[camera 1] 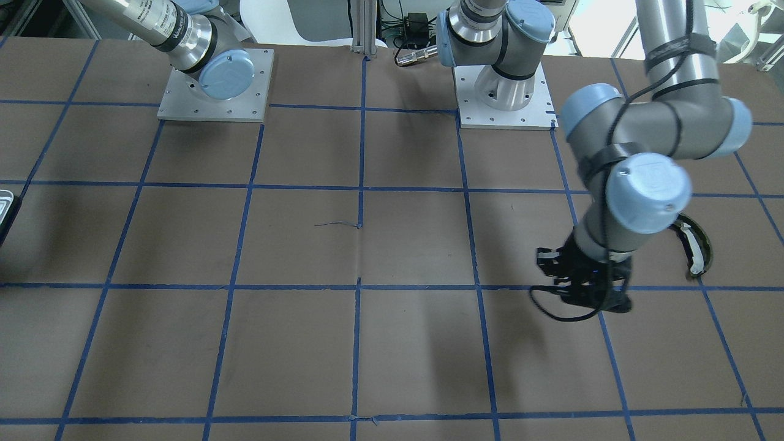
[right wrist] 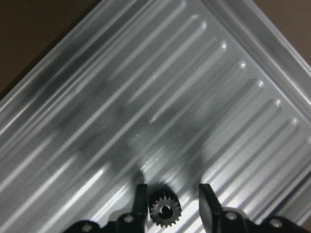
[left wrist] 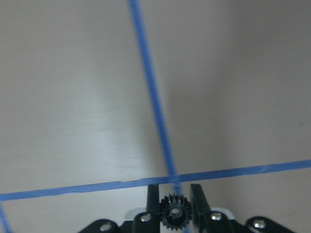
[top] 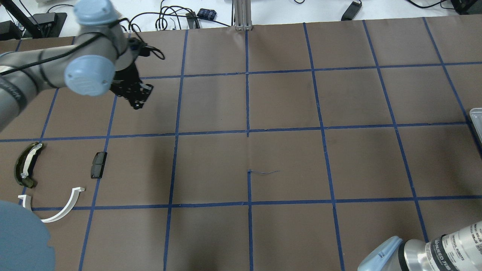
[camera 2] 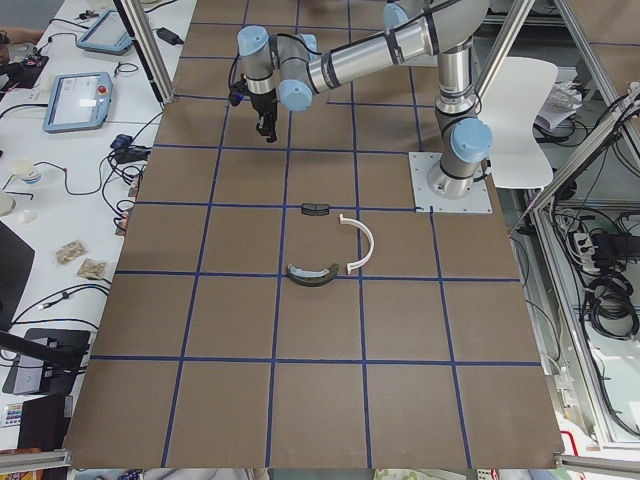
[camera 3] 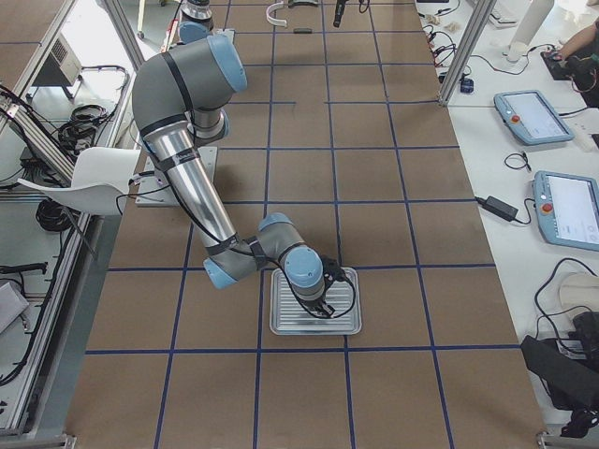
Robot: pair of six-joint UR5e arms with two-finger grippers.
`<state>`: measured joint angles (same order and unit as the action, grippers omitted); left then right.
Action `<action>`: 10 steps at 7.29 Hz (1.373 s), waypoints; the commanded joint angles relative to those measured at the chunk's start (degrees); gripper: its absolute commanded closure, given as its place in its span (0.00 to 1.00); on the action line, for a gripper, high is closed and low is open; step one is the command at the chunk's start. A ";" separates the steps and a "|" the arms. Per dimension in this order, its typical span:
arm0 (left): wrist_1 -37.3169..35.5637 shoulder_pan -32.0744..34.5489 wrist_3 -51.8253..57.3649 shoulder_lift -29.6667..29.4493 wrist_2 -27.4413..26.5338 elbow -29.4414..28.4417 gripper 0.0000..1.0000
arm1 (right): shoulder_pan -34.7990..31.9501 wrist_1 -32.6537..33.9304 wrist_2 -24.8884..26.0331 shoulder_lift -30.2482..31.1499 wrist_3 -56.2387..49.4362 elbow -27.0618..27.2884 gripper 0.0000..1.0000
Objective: Place bearing gear from tray to pile
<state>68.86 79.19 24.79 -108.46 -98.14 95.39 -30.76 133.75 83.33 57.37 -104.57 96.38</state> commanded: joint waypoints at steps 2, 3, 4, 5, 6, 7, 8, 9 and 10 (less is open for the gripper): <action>-0.83 -22.35 21.83 0.19 2.48 4.53 1.00 | -0.09 -2.59 0.08 1.33 0.68 -0.06 0.99; -1.96 -27.37 27.63 -0.87 7.12 5.94 1.00 | -0.96 -5.14 0.16 4.12 1.21 0.03 0.99; -5.37 -28.99 28.03 -2.01 7.43 8.74 1.00 | -3.14 -9.69 -0.10 8.59 4.35 0.03 0.99; -12.88 -29.09 28.04 -3.06 7.35 13.03 1.00 | -8.56 -15.56 -0.45 14.90 10.21 0.55 0.99; -20.97 -28.92 26.90 -3.42 6.91 17.16 1.00 | -16.10 -19.19 0.25 19.66 18.88 0.56 0.99; -22.35 -28.91 26.89 -2.30 6.99 19.38 0.87 | -22.87 -21.66 0.43 21.10 28.45 1.60 0.99; -22.37 -28.83 27.85 -1.68 7.52 19.14 0.43 | -29.81 -21.77 1.30 21.29 39.86 2.40 0.99; -22.37 -28.04 28.03 -0.19 7.61 18.35 0.28 | -38.93 -22.04 1.92 21.64 55.81 2.40 0.99; -21.76 -25.51 27.43 1.04 8.04 16.43 0.25 | -47.46 -22.04 3.75 21.82 67.89 1.88 0.99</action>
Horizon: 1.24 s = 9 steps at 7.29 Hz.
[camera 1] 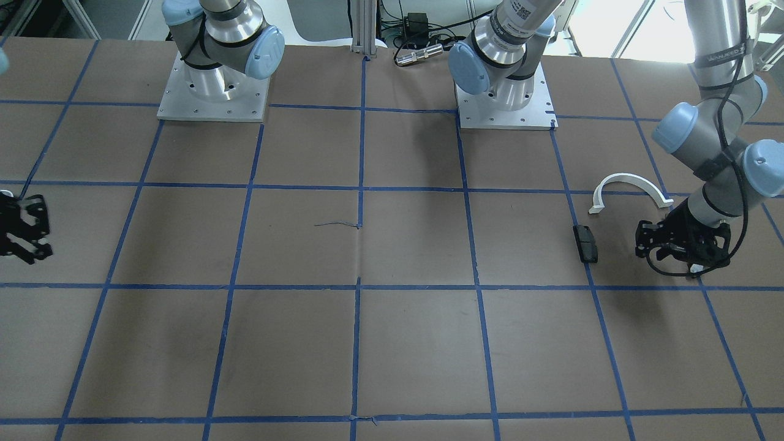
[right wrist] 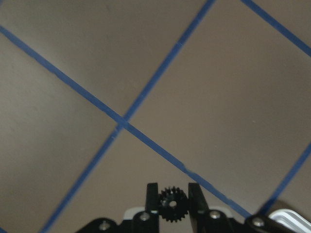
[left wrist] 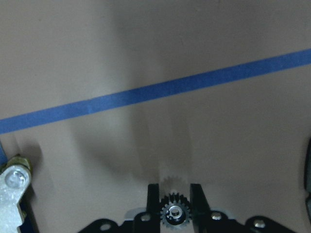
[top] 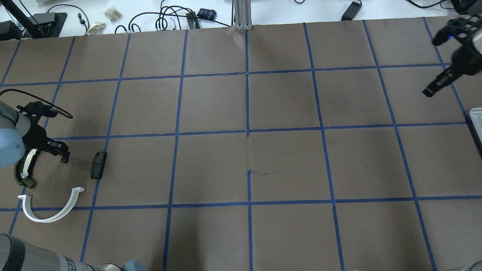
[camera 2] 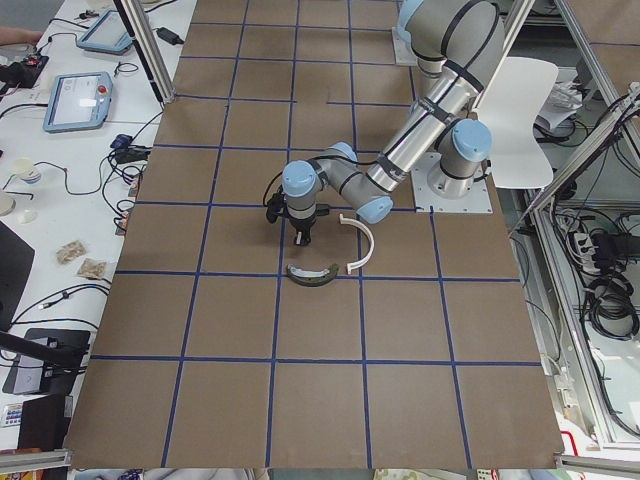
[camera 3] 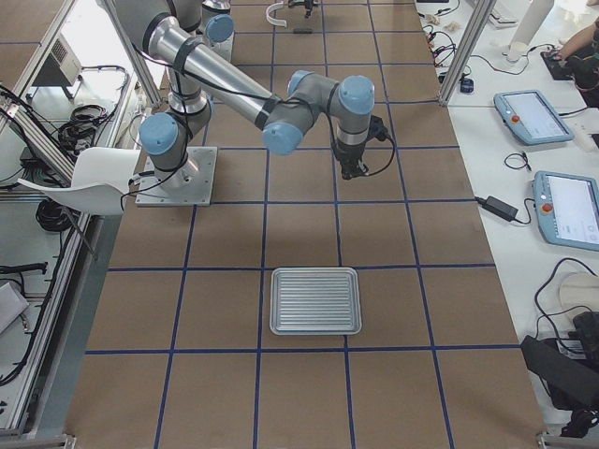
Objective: Place bearing gear from tray to pile
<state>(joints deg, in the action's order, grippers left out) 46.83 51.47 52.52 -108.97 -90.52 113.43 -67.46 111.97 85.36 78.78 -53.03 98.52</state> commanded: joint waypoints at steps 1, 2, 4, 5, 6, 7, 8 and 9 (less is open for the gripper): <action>1.41 5.45 -0.66 2.70 0.52 -4.33 0.23 | -19.20 -1.05 -0.87 1.02 31.78 -0.43 0.98; 2.38 10.27 -2.41 3.32 0.09 -7.66 0.22 | -28.86 2.16 -1.76 -0.02 47.16 -0.26 0.98; 6.43 18.72 -8.28 3.41 1.13 -12.34 0.24 | -39.72 12.59 -2.91 -6.76 63.24 -0.35 0.96; 6.44 21.97 -13.71 3.15 3.14 -12.27 0.25 | -44.11 21.53 -4.57 -10.72 68.62 -0.35 0.91; 6.44 24.88 -18.03 3.15 3.85 -12.44 0.25 | -45.29 23.36 -4.32 -12.67 68.67 -0.43 0.90; 6.61 27.78 -25.99 2.71 4.12 -11.48 0.25 | -45.21 23.38 -3.71 -12.95 66.84 0.18 0.71; 6.61 31.20 -32.94 2.79 4.47 -11.21 0.25 | -44.95 23.38 -1.09 -12.69 63.52 0.27 0.33; 6.61 33.32 -34.92 2.88 4.30 -11.04 0.25 | -44.69 23.20 1.45 -12.69 61.14 0.10 0.03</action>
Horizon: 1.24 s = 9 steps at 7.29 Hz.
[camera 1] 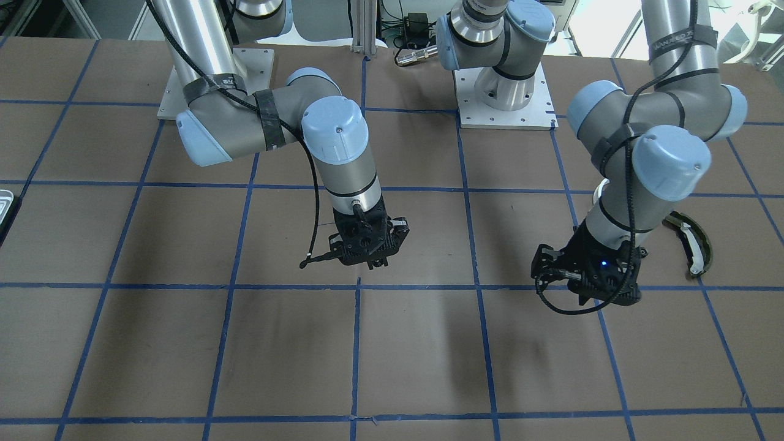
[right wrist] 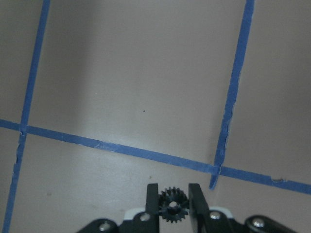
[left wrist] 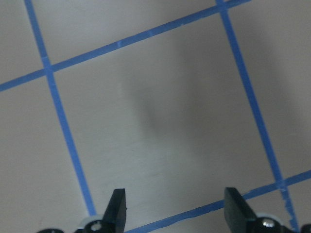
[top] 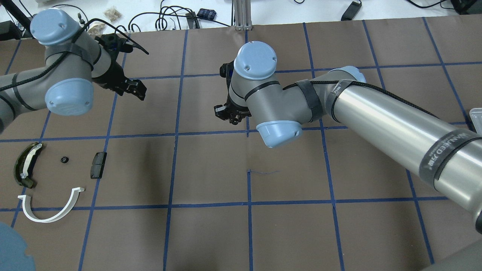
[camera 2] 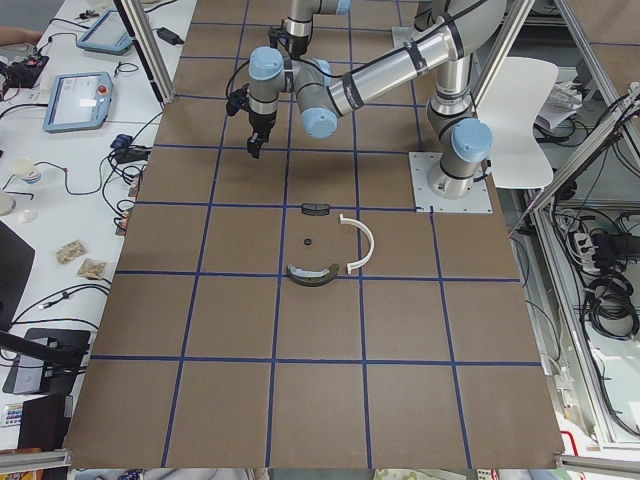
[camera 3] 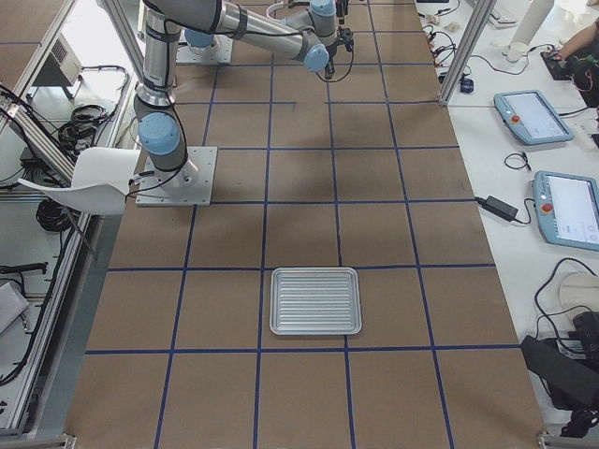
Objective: Place bearing gear from tray to pile
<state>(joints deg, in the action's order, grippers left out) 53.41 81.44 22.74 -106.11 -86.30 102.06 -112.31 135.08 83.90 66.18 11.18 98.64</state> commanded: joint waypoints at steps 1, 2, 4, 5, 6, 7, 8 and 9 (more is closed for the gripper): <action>0.12 4.77 -9.77 -0.32 0.86 1.12 0.25 | 1.47 -0.25 3.20 0.26 -4.40 -0.55 0.00; -0.32 7.22 -15.30 -0.76 1.65 1.91 0.24 | 4.26 -0.95 2.42 1.92 -5.46 -0.64 0.00; -0.85 11.44 -20.59 -1.20 1.13 1.92 0.24 | 8.32 -6.80 3.10 6.74 -9.58 -1.34 0.00; -0.94 14.24 -26.63 -2.25 1.48 1.74 0.24 | 11.82 -12.50 4.59 10.60 -11.86 -2.04 0.00; -0.94 18.01 -29.13 -3.74 0.61 1.83 0.24 | 16.46 -18.74 6.00 14.12 -13.71 -2.22 0.00; -1.28 20.05 -32.72 -4.97 -2.09 1.92 0.24 | 19.03 -25.33 6.19 18.07 -13.82 -3.09 0.00; -1.29 20.16 -35.46 -6.46 -1.95 1.22 0.24 | 20.19 -33.05 6.19 21.85 -13.73 -4.93 0.00; -1.90 20.42 -39.23 -9.18 -2.03 1.13 0.24 | 19.94 -38.70 6.02 23.80 -12.95 -7.56 0.00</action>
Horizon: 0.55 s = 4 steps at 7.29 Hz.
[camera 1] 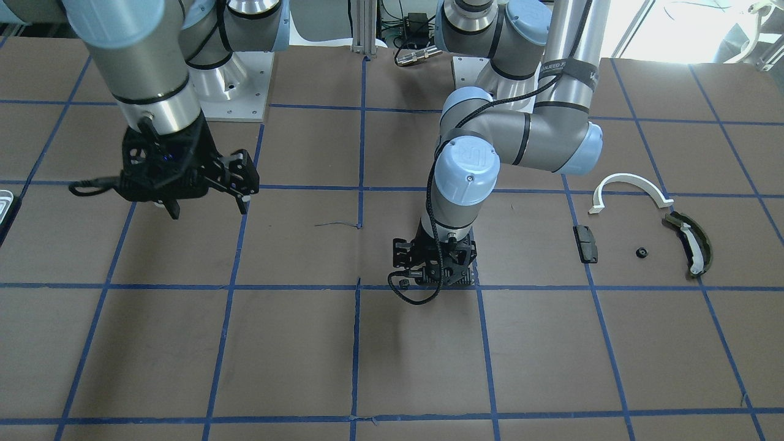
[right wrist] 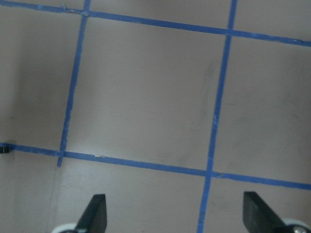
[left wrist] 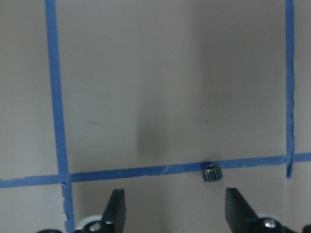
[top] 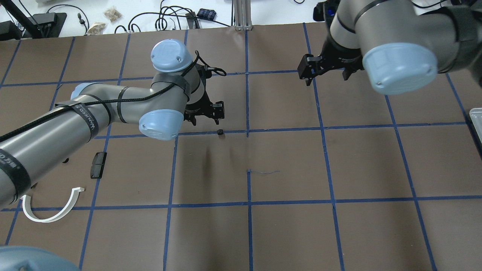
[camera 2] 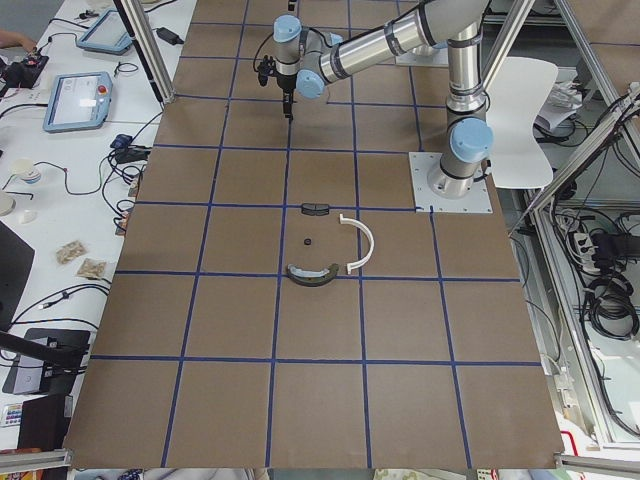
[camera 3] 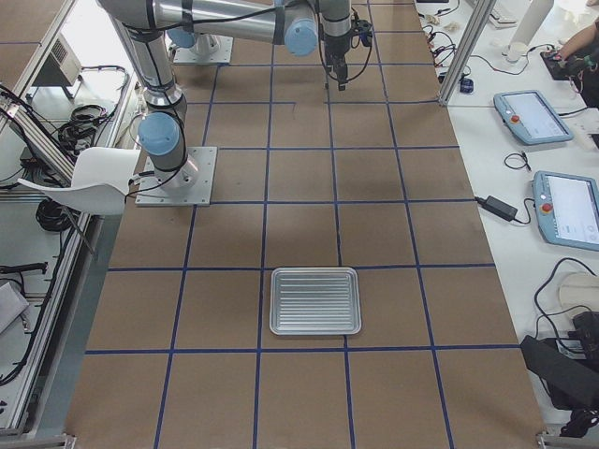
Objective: Place bearing gear from tray to pile
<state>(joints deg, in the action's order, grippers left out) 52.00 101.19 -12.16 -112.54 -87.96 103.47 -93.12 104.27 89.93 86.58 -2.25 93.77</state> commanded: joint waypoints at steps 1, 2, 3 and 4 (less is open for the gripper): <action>-1.28 1.11 -4.80 -4.34 -0.63 -0.63 0.23 | 0.58 -12.03 -0.72 3.85 0.75 -3.15 0.00; -1.81 1.47 -5.59 -5.05 -0.20 -1.33 0.23 | 0.49 -12.07 -0.72 4.21 1.88 -3.24 0.00; -1.82 2.69 -5.68 -5.67 -0.46 -2.64 0.23 | 0.49 -11.73 -0.12 3.86 4.07 -3.59 0.01; -1.82 3.40 -5.51 -6.02 -0.63 -2.57 0.23 | 0.49 -12.07 -0.37 4.29 4.18 -3.07 0.00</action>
<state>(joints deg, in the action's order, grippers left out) 50.29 103.58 -17.60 -117.91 -88.41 101.36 -92.62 92.62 89.58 90.55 0.98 90.49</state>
